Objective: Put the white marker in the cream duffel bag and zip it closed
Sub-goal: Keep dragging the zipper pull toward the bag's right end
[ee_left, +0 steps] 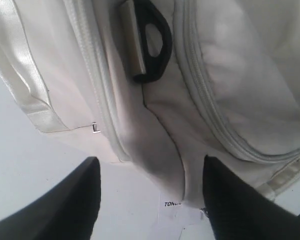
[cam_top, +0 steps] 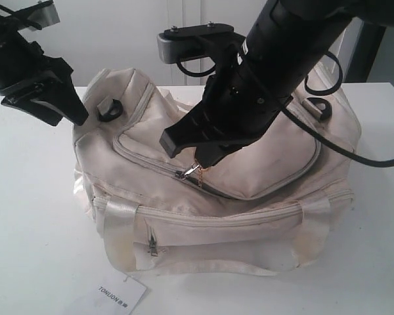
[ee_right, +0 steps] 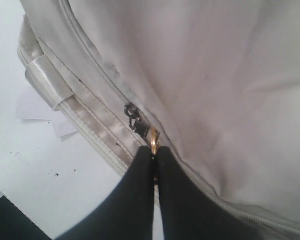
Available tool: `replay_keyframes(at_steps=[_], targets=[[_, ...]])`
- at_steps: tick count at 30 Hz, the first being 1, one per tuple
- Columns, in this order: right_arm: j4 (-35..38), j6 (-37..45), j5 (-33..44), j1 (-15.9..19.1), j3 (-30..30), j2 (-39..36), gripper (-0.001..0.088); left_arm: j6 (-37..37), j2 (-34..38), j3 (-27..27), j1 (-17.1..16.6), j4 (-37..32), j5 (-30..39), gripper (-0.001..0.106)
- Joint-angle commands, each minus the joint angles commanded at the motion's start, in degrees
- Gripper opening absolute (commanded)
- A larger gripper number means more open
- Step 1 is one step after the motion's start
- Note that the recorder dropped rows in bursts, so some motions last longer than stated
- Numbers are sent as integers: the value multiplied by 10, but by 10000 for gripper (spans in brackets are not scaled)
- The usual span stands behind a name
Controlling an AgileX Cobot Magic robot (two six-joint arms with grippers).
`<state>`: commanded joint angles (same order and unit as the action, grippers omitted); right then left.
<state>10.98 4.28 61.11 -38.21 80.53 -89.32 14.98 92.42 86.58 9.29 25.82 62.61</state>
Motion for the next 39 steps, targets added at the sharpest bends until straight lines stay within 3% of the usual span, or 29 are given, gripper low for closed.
replay_keyframes(at_steps=[8, 15, 18, 25, 34, 39], targets=[[0, 0, 0, 0, 0, 0, 0, 4, -16, -85, 0, 35, -65, 632], [0, 0, 0, 0, 0, 0, 0, 53, -16, -135, 0, 99, -111, 620], [0, 0, 0, 0, 0, 0, 0, 64, -16, -147, 0, 99, -122, 505], [0, 0, 0, 0, 0, 0, 0, 107, -16, -153, 0, 97, -125, 1], [0, 0, 2, 0, 0, 0, 0, 109, -16, -153, 0, 94, -125, 0], [-1, 0, 43, 0, 0, 0, 0, 109, -16, -153, 0, 66, -127, 0]])
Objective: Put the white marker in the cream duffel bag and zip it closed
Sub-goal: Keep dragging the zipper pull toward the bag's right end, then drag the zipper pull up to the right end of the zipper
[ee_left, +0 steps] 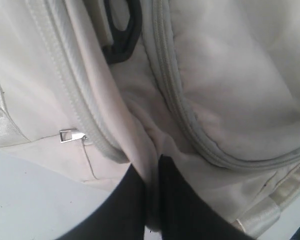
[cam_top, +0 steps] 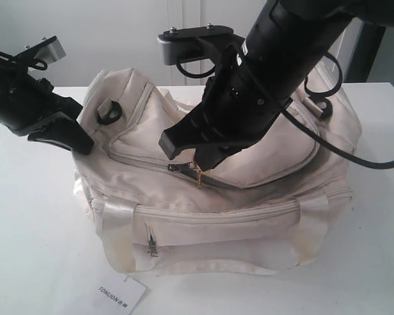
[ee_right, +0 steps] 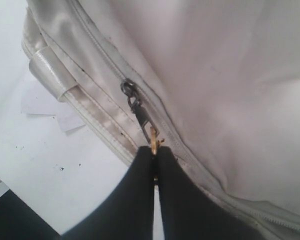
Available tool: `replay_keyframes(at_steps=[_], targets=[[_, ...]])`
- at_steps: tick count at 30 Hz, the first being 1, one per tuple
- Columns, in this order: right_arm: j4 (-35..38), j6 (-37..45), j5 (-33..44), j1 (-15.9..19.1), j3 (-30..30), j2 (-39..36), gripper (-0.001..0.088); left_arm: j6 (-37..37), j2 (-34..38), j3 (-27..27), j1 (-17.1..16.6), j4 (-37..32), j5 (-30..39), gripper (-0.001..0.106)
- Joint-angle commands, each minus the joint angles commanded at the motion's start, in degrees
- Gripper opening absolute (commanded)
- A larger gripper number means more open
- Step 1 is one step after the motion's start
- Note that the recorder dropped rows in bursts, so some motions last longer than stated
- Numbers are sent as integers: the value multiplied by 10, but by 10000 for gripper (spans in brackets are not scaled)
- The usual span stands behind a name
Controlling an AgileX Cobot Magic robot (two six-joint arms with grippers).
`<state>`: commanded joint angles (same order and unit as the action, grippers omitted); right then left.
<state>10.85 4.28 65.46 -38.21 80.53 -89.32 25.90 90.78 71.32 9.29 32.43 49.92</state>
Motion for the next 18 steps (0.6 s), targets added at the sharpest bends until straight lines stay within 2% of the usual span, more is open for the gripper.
replay_keyframes(at_steps=[4, 9, 18], targets=[[-6, 0, 17, 0, 0, 0, 0, 0, 0, 0, 0, -2, 0, 0], [-32, 0, 39, 0, 0, 0, 0, 0, 0, 0, 0, -39, 0, 0], [-80, 0, 45, 0, 0, 0, 0, 0, 0, 0, 0, -40, -3, 0]])
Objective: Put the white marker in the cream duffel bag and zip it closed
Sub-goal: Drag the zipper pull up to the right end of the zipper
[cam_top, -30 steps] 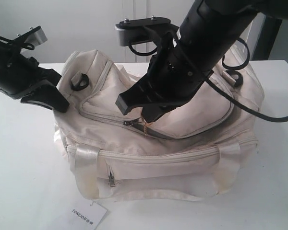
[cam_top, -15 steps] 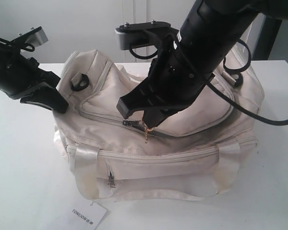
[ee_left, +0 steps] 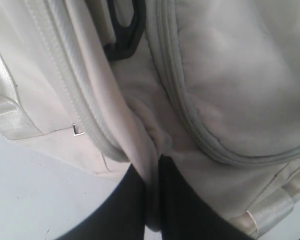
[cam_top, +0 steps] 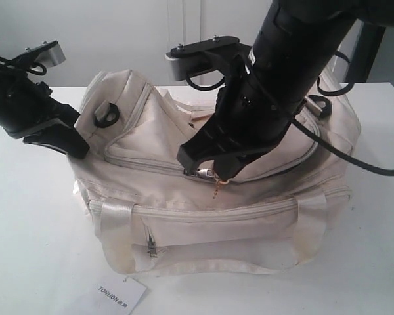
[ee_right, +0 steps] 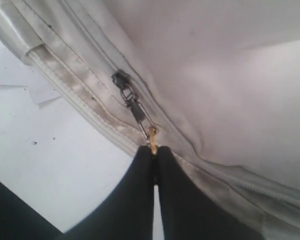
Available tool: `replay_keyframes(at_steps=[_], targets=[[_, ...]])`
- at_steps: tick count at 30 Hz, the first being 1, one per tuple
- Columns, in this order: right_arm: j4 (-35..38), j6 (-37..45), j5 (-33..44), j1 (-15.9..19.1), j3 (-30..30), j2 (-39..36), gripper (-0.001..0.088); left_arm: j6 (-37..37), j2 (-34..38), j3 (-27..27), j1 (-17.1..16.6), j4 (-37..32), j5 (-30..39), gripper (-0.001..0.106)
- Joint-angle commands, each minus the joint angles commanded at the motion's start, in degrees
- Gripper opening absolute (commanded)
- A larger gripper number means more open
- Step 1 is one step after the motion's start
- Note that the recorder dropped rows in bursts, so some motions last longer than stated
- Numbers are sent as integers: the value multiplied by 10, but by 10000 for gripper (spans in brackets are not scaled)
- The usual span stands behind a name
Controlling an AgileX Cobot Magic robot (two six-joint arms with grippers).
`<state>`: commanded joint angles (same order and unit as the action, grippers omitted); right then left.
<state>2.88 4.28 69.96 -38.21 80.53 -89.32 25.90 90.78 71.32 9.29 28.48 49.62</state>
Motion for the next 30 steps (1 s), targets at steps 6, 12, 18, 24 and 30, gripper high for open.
replay_keyframes(at_steps=[6, 12, 18, 24, 30], targets=[[-13, 0, 0, 0, 0, 8, 0, 0, 0, 0, 0, 0, -1, 0], [-16, 0, 0, 0, 0, 20, 0, 0, 0, 0, 0, -2, 0, 0], [-45, -14, 0, 0, 0, 35, 0, 0, 0, 0, 0, -2, 0, 0], [-77, -30, 0, 0, 0, 50, 0, 0, 0, 0, 0, -2, 0, 0], [-80, -30, 0, 7, 0, 62, 0, 0, 0, 0, 0, -2, 0, 0]])
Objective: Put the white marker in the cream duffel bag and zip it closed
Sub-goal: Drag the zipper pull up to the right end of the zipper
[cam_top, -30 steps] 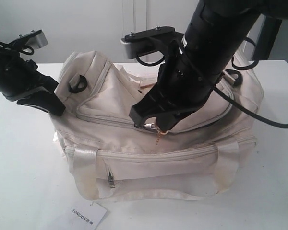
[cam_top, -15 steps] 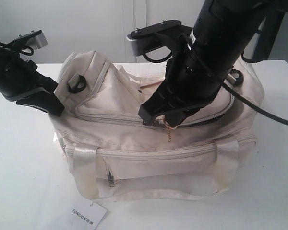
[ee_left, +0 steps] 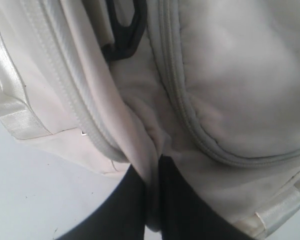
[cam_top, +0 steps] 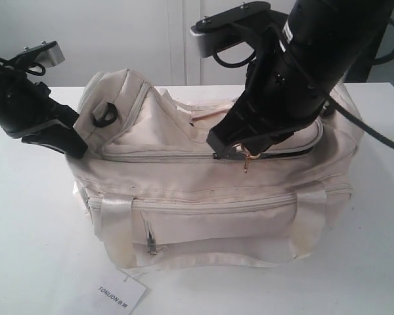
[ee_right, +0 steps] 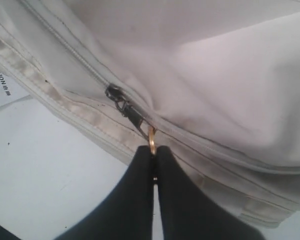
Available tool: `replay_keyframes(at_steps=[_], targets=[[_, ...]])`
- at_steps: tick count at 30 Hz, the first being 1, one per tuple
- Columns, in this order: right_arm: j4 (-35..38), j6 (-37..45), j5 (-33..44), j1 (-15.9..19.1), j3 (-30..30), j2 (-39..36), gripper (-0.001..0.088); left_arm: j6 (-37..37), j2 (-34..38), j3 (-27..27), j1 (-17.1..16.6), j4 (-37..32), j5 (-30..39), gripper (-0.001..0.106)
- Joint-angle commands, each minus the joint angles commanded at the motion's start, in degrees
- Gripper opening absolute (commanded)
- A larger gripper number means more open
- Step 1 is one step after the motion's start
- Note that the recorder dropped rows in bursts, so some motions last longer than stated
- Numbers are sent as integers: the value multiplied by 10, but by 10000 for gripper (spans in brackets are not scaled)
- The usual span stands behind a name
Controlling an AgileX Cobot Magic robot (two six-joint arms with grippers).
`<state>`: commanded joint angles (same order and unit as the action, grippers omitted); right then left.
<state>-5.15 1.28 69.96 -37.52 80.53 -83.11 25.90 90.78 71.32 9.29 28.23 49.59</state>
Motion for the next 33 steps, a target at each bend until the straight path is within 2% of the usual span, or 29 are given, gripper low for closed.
replay_keyframes(at_steps=[14, 33], targets=[[-11, 0, 0, 50, 0, 7, 0, 0, 0, -27, 0, 0, -23, 0], [-37, 0, 0, 105, 0, 7, 0, 0, 0, -27, 0, -1, -25, 0]])
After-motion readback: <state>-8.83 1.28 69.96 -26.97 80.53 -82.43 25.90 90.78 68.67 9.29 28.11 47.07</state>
